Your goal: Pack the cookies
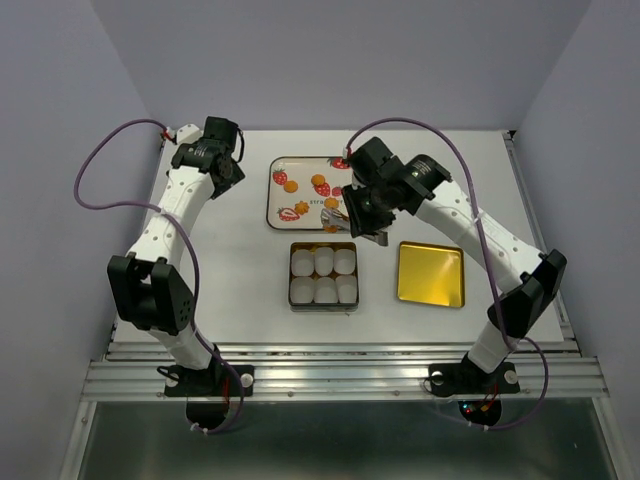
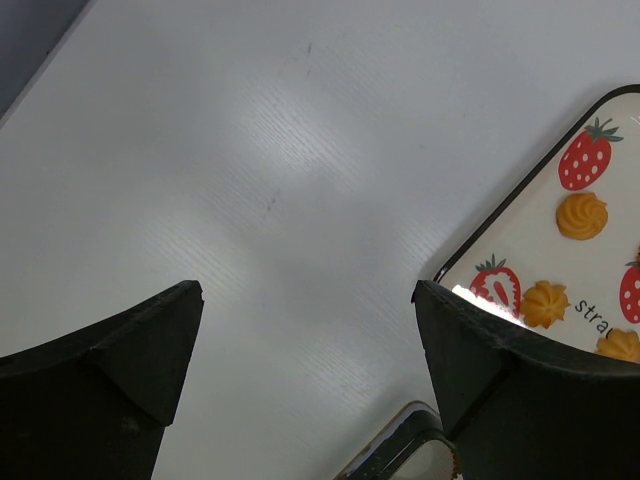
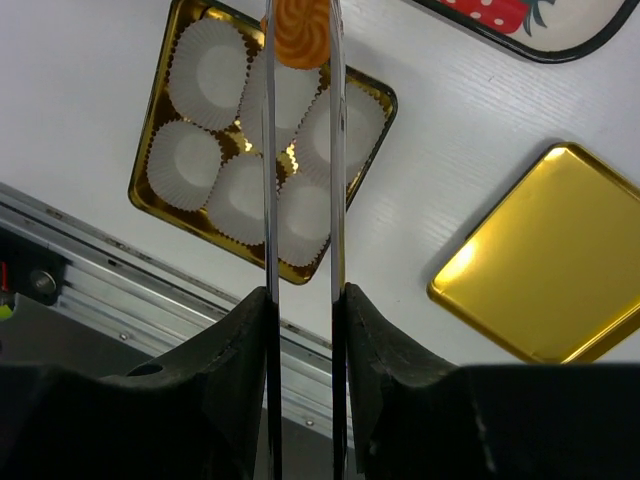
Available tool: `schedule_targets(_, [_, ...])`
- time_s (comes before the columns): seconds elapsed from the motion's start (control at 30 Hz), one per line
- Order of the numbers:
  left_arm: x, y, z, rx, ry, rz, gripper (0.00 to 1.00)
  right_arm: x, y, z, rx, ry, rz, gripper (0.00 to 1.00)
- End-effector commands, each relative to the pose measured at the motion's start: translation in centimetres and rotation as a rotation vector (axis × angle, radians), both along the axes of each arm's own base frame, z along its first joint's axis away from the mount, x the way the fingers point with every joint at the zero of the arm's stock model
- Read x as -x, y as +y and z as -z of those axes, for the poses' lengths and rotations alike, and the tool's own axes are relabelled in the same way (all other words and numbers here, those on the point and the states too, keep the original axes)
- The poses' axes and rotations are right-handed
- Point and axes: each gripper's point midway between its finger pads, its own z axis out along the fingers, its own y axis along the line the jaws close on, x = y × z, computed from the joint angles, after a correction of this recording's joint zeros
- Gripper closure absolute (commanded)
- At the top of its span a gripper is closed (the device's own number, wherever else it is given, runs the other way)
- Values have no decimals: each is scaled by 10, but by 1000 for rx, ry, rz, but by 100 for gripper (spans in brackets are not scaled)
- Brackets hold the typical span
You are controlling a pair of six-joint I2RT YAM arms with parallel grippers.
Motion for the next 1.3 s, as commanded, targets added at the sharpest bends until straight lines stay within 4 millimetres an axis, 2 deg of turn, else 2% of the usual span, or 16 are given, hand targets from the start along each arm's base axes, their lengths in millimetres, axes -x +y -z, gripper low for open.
schedule_targets(0.0, [-10,3,-13,-20,-63,-34,1,6,-3,-25,-62,-81,47,62])
schedule_targets(0.17, [-17,2,-13,-18,-81,-35,1,22,-12,-15,-36,-69,37,62])
schedule_targets(0.33, [-20,1,-10,-18,-87,-39,1,34,-9,-10,-28,-61,10,62])
schedule_targets(0.57, [-19,1,-4,-24,-85,-45,1,47,-7,9,3,-29,-31,62])
schedule_targets(0.67, [-17,1,-1,-26,-83,-46,1,48,-15,16,39,-22,-29,62])
schedule_targets(0.93, [-7,3,8,-32,-64,-48,1,59,-9,25,41,-4,-53,62])
schedule_targets(1.27, [2,5,12,-36,-61,-44,1,55,-15,35,59,-30,-20,61])
